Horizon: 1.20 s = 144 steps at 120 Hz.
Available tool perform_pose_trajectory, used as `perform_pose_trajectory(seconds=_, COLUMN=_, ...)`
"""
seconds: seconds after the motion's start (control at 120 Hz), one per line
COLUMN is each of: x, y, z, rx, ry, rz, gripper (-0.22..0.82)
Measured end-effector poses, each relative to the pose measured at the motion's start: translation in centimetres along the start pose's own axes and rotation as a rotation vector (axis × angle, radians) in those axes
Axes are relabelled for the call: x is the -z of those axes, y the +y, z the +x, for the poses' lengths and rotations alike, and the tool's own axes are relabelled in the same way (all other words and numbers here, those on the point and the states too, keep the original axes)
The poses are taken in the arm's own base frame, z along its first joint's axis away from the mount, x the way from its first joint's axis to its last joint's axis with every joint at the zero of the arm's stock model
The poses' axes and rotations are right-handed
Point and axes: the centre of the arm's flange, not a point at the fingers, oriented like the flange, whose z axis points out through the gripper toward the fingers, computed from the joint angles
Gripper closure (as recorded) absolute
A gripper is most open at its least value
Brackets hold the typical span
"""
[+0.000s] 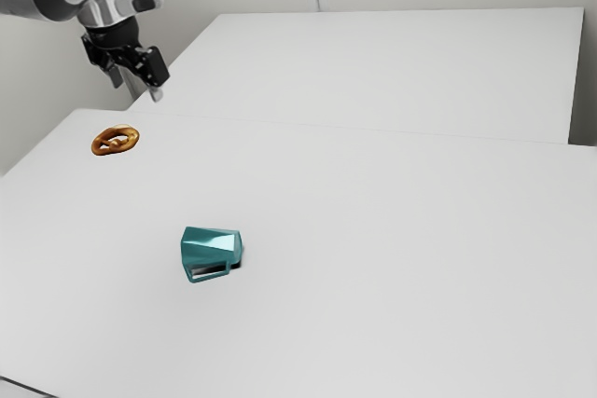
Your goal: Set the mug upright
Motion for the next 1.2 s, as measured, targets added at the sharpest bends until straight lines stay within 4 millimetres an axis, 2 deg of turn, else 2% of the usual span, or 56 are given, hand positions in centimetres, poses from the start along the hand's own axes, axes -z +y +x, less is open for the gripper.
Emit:
perform_pose_trajectory(seconds=0.275, x=-0.6, y=0.1, z=0.1, rx=0.000, ry=-0.001, rz=0.000, gripper=0.00)
perform_pose_trajectory(seconds=0.342, x=-1.1, y=-0.8, z=0.0, rx=0.015, ry=-0.004, rz=0.005, gripper=0.00)
perform_pose_trajectory(seconds=0.508, x=-5.3, y=-4.7, z=-0.8, rx=0.108, ry=-0.050, rz=-0.059, gripper=0.00)
perform_pose_trajectory(seconds=0.683, x=-13.2, y=-7.8, z=-3.1, rx=0.283, ry=-0.146, rz=-0.293, gripper=0.00)
perform_pose_trajectory(seconds=0.825, x=-18.9, y=-9.6, z=-4.3, rx=0.419, ry=-0.213, rz=-0.463, gripper=0.00)
perform_pose_trajectory(seconds=0.925, x=-22.1, y=-10.8, z=-4.9, rx=0.502, ry=-0.245, rz=-0.557, gripper=0.00)
perform_pose_trajectory(seconds=0.992, x=-24.0, y=-10.6, z=-4.6, rx=0.533, ry=-0.267, rz=-0.608, gripper=0.00)
perform_pose_trajectory(seconds=1.083, x=-26.5, y=-8.6, z=-3.2, rx=0.537, ry=-0.305, rz=-0.667, gripper=0.00)
perform_pose_trajectory(seconds=1.2, x=-28.5, y=-7.7, z=-2.6, rx=0.558, ry=-0.330, rz=-0.711, gripper=0.00)
